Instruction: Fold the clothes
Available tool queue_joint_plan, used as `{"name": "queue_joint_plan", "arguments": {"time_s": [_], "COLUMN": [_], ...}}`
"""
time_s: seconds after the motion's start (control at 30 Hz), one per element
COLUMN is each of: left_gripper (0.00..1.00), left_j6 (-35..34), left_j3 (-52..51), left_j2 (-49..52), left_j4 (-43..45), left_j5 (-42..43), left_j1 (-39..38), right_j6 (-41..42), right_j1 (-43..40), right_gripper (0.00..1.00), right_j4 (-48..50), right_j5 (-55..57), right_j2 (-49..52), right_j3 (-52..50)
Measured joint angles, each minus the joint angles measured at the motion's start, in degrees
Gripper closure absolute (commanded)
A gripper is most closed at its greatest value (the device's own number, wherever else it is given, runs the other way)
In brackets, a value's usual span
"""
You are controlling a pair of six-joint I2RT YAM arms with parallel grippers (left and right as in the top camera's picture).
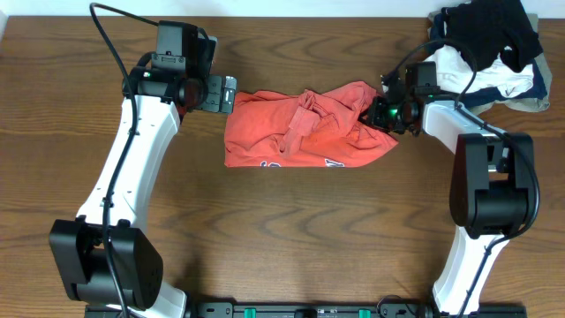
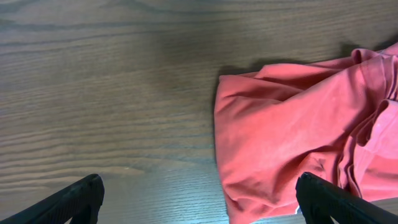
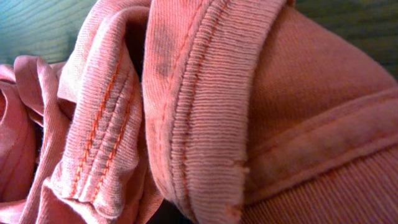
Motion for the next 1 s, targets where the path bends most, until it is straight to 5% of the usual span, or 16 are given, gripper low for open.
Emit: {"name": "queue_joint_plan", "arguments": {"time_s": [0.53, 0.87, 1.0], "left_gripper": [0.0, 0.0, 0.0], "left_j6": [0.2, 0.2, 0.2], "left_j3": [-0.1, -0.1, -0.1], "left_j2": [0.0, 0.0, 0.0], "left_j4": [1.1, 1.2, 1.1], "left_j5": [-4.3, -4.3, -4.2], "left_j1": [6.3, 7.6, 7.6], "right_j6": [-11.0, -12.2, -11.2], "right_j1": [-9.8, 2.4, 10.9], "right_gripper": [0.99, 0.99, 0.89], "right_j4": [-23.0, -18.6, -16.0], "right_j5": [7.6, 10.0, 10.8], "right_j2": [-19.5, -18.7, -13.4], "right_j3": [7.7, 11.5, 11.6]}}
